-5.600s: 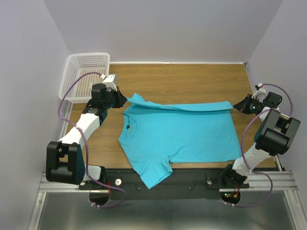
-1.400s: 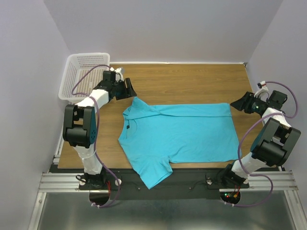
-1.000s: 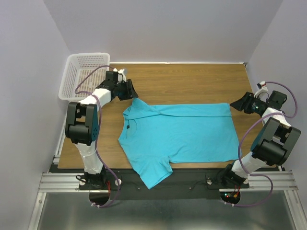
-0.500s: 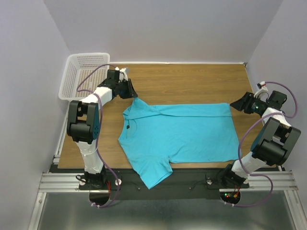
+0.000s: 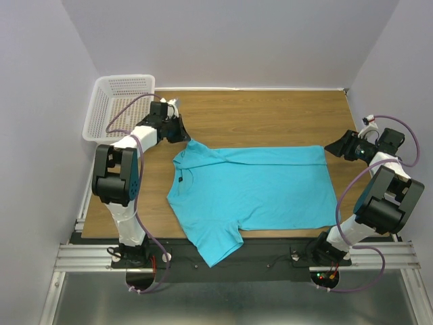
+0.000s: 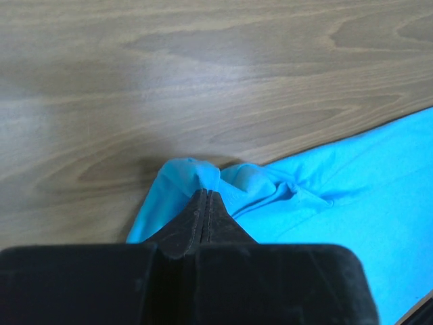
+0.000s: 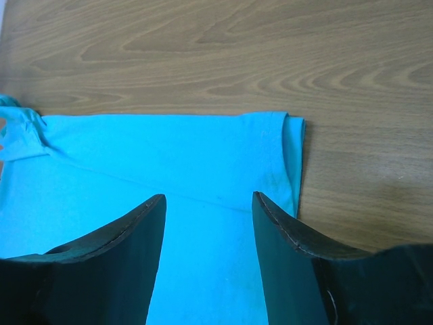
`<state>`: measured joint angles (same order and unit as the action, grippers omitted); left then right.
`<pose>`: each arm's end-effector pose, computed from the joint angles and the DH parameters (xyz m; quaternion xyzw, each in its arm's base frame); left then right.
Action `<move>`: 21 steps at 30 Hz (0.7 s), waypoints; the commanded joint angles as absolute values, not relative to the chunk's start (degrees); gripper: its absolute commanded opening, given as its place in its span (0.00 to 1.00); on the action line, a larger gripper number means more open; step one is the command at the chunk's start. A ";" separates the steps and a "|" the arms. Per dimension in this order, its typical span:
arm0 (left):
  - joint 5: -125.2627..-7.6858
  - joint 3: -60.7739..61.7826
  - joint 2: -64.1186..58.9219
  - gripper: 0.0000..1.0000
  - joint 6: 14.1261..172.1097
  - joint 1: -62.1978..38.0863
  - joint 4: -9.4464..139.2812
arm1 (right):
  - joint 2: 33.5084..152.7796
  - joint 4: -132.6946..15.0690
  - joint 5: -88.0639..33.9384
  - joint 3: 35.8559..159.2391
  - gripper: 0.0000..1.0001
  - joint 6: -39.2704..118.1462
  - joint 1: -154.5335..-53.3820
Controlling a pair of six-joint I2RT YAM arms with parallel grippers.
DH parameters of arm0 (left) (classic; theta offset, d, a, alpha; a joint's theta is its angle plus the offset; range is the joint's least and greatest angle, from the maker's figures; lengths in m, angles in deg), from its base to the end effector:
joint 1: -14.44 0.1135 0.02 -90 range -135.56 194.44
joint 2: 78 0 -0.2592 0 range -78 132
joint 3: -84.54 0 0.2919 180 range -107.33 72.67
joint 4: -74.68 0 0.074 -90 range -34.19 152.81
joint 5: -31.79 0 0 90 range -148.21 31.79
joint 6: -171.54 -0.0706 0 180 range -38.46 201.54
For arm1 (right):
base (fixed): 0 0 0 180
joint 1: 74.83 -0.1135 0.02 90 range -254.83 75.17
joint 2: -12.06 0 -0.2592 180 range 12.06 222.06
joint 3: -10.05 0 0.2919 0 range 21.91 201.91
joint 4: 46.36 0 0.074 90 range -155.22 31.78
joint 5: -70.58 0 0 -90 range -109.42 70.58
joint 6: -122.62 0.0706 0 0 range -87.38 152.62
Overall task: Fold and stack the t-shirts
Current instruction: Fold the tshirt
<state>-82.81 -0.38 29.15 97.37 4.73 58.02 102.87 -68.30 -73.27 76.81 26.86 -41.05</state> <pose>0.4624 -0.1089 0.1640 0.0447 0.8851 -0.2806 0.3686 0.3397 -0.1587 0.1705 0.0355 0.8431 0.2821 0.4564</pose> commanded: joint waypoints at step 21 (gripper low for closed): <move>-76.68 18.51 8.05 0.43 103.85 4.95 56.67 | 104.00 -69.82 -75.23 77.64 0.60 24.89 -40.47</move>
